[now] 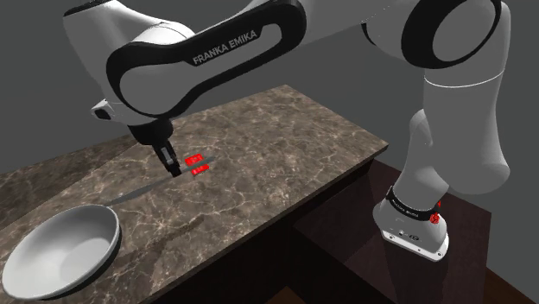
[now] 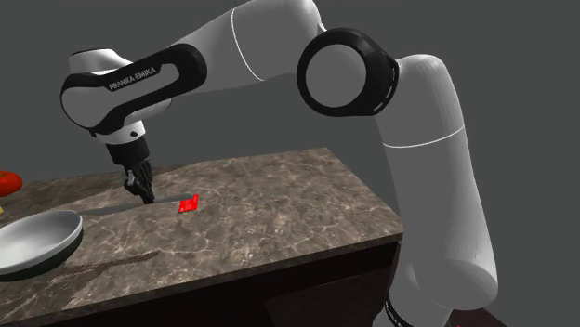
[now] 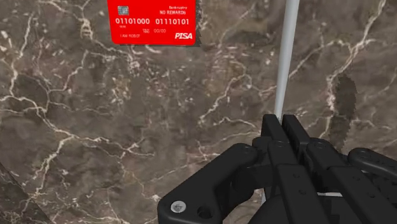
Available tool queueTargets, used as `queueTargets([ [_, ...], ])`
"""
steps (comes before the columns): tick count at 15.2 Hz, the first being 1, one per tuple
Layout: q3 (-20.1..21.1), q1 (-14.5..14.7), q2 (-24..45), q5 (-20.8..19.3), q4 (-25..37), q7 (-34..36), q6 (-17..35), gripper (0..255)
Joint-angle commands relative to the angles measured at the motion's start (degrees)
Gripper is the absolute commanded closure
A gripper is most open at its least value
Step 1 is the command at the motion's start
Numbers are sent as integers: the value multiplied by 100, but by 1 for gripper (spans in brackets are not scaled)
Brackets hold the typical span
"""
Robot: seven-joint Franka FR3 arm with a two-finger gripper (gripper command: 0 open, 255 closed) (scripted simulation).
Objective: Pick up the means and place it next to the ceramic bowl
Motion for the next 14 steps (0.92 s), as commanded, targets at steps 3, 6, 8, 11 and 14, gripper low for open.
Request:
queueTargets([
  [3, -6, -5, 50, -11, -238, 13, 290, 255],
  [6, -11, -5, 110, -23, -382, 25, 493, 255],
  [8, -15, -5, 155, -31, -470, 33, 626, 255],
  [11, -21, -4, 223, -44, -586, 45, 808, 255],
  [14, -21, -4, 225, -45, -583, 45, 807, 255],
])
